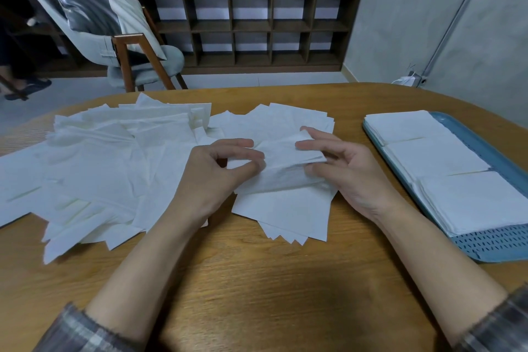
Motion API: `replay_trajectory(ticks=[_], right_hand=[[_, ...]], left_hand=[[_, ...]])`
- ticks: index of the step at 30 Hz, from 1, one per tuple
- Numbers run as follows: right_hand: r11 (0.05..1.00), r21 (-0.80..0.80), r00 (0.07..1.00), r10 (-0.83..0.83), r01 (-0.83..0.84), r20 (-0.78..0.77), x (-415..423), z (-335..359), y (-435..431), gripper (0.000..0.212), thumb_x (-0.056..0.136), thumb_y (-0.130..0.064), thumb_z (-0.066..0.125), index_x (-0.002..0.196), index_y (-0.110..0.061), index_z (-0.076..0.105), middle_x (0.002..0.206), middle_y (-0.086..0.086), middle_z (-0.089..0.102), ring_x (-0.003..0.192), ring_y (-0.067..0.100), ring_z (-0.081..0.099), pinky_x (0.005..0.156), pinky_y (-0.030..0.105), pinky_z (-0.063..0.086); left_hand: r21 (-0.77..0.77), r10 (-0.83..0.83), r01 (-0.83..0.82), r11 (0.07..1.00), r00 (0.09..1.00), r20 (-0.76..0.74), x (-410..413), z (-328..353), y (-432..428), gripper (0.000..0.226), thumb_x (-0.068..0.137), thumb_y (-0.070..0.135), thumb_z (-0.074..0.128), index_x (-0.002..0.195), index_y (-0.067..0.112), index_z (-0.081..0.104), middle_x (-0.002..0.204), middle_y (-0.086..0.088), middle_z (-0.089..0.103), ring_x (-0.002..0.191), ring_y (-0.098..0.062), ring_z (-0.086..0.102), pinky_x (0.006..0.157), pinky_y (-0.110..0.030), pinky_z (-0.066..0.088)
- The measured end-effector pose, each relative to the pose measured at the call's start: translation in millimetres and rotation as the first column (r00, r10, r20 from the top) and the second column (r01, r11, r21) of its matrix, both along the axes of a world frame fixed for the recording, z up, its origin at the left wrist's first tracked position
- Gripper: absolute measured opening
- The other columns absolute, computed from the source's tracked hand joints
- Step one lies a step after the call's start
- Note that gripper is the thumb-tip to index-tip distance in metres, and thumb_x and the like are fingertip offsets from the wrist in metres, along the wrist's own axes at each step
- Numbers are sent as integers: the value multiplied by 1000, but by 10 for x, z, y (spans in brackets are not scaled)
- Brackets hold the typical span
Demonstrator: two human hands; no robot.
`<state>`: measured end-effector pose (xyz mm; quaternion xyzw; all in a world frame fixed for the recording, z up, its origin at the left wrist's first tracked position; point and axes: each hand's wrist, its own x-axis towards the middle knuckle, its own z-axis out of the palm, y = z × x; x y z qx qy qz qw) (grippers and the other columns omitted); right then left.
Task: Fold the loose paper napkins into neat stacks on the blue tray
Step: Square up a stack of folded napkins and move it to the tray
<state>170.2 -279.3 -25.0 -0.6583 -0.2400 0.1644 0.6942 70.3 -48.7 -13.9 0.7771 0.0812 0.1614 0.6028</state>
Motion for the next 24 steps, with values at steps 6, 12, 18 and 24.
replay_trajectory(ticks=[6, 12, 18, 24], right_hand=[[999, -1, 999, -35, 35, 31, 31, -28, -14, 28, 87, -2, 77, 114, -9, 81, 145, -12, 65, 130, -6, 58, 96, 15, 48], [999, 8, 999, -37, 37, 25, 2, 0, -10, 29, 87, -5, 78, 116, -6, 79, 143, -10, 65, 127, -9, 59, 95, 12, 50], [999, -28, 999, -44, 44, 20, -1, -6, -19, 35, 84, 10, 78, 115, -6, 79, 143, -12, 65, 119, 0, 68, 88, 18, 56], [997, -14, 996, -77, 78, 54, 24, -23, -6, 26, 84, 5, 80, 107, -6, 81, 134, -8, 72, 123, 2, 66, 96, 18, 53]], left_hand=[[54, -13, 14, 998, 1000, -24, 0, -1, 23, 21, 78, 21, 93, 95, 31, 86, 124, 21, 73, 119, 8, 62, 92, -18, 50], [103, -28, 30, 994, 1000, -14, 14, -37, 28, 28, 79, 11, 90, 100, 29, 86, 126, 19, 72, 119, 8, 61, 84, -5, 44], [82, -36, 36, 996, 999, -11, 13, -33, 32, 33, 81, 5, 87, 102, 30, 85, 125, 20, 73, 119, 8, 62, 86, -9, 45], [26, -27, 28, 999, 999, -23, -6, 8, 5, 26, 83, 15, 88, 100, 33, 86, 121, 23, 75, 119, 3, 65, 109, -42, 52]])
